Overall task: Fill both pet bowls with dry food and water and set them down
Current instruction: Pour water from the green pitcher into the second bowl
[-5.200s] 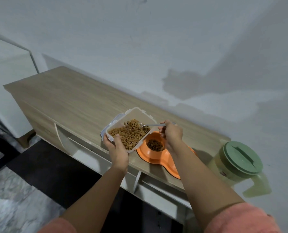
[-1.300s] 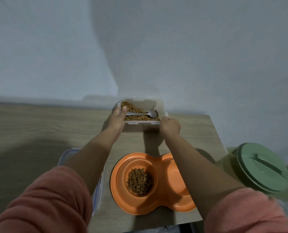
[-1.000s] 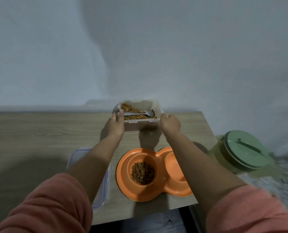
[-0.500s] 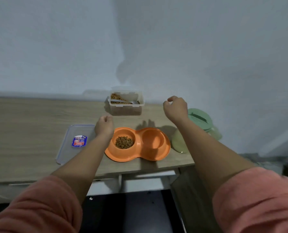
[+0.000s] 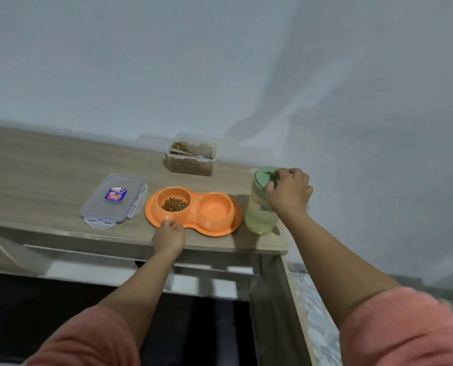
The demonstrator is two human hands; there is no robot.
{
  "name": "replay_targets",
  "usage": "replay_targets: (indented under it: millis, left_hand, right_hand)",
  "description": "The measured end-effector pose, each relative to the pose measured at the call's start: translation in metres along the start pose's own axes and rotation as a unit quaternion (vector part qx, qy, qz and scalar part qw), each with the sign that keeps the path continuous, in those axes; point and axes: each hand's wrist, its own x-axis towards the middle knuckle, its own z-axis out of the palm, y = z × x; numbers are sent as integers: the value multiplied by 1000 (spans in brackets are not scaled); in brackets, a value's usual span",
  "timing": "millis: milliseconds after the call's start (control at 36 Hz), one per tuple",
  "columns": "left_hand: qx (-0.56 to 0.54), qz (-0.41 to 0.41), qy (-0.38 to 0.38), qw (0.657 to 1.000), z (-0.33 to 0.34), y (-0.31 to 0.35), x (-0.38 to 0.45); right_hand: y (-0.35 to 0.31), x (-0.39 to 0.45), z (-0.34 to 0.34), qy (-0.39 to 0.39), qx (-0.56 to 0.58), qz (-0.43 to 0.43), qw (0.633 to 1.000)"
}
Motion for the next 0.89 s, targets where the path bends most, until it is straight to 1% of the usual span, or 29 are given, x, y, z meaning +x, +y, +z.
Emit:
replay_targets:
  millis: [83,139,194,250,278,333,444,528,639,722,889]
  left_hand:
    - [36,17,-22,999,8,-8,-4]
    - [74,23,-38,996,12,-9,-5]
    - [111,34,-55,992,16,-9,-5]
    - [146,47,-79,985,18,-10,-7]
    - [162,54,-90,981,19,-11,-7]
    - [190,64,-105,974,20,-14,-8]
    - [230,85,-113,963,19,-20,-5]
    - [267,98,-125,950,17,-23,-2]
    - [319,100,-145,931,16,-22,1]
    - [345,95,-157,920,17,-22,3]
    - [364,84,-166,913,19,-22,4]
  right_hand:
    - [15,-3,-2,9,23,69,997]
    - [25,-2,0,-1,80,129,988]
    - [35,-2,2,-28,191,195,962]
    - [43,-3,5,-50,302,246,920]
    - [46,-3,6,-53,335,260,904]
    - [53,-3,9,-52,367,262,891]
    - [60,-4,13,-67,412,266,869]
    - [61,-4,16,-71,424,254,867]
    - [57,-1,21,-49,428,258,865]
    - [50,5,18,-37,424,253,869]
    - [37,22,10,-60,374,204,903]
